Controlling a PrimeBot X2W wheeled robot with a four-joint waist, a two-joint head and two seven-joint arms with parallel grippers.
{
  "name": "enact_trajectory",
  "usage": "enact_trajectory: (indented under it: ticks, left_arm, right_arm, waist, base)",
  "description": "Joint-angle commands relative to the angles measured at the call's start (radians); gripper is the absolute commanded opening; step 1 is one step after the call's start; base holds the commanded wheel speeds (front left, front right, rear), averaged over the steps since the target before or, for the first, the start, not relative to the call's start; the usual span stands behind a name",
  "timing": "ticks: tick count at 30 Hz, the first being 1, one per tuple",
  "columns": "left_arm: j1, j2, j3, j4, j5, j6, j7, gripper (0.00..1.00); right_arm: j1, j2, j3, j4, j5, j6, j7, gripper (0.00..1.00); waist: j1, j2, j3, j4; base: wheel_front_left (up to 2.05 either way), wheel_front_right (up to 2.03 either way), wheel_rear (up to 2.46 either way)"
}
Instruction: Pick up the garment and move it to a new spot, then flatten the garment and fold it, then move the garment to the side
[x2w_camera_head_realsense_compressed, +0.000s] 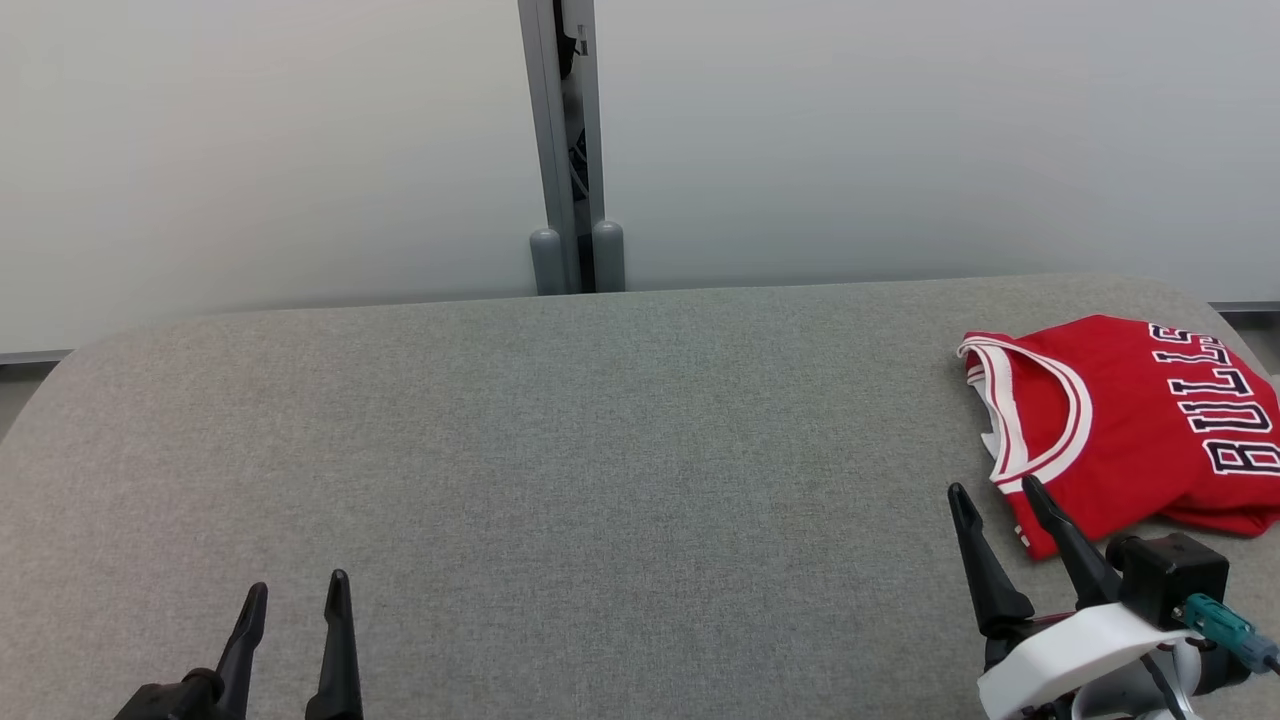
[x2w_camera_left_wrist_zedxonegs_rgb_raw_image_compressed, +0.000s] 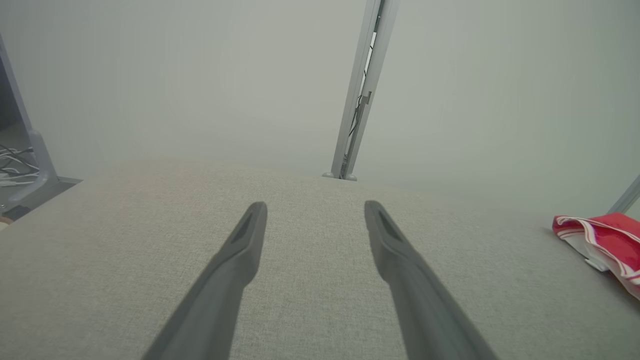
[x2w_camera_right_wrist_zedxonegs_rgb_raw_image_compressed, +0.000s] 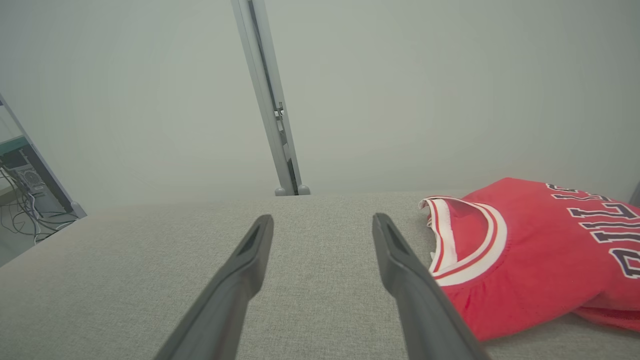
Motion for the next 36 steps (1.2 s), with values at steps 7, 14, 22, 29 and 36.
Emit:
enact_trajectory:
  ticks: [7, 14, 22, 29, 36]
  left_arm:
    - [-0.023, 0.006, -0.001, 0.003, 0.002, 0.006, 0.002, 1.00]
    - [-0.028, 0.006, -0.003, 0.006, -0.004, 0.006, 0.001, 1.00]
    - [-0.013, -0.001, -0.006, 0.011, -0.011, 0.003, 0.006, 0.00]
    - [-0.004, -0.033, 0.000, 0.049, -0.053, -0.012, 0.024, 0.00]
    - [-0.049, -0.054, 0.047, 0.090, -0.163, -0.058, 0.063, 0.00]
  right_arm:
    - [-0.006, -0.005, -0.005, 0.009, 0.001, 0.000, -0.008, 1.00]
    - [-0.010, -0.005, -0.007, 0.015, 0.000, 0.000, -0.011, 1.00]
    - [-0.007, 0.001, 0.000, 0.043, 0.007, 0.000, -0.016, 0.00]
    - [0.013, 0.009, -0.001, 0.080, 0.062, 0.000, -0.009, 0.00]
    - [-0.010, 0.008, -0.014, 0.095, 0.207, 0.000, 0.001, 0.00]
  waist:
    - [0.0000, -0.0001, 0.000, 0.003]
    - [0.0000, -0.0001, -0.001, 0.005]
    - [0.0000, -0.0001, -0.001, 0.009]
    - [0.0000, -0.0001, 0.001, 0.010]
    - [0.0000, -0.0001, 0.005, 0.011]
  base:
    - [0.00, 0.00, 0.00]
    - [0.00, 0.00, 0.00]
    - [0.00, 0.00, 0.00]
    - [0.00, 0.00, 0.00]
    - [0.00, 0.00, 0.00]
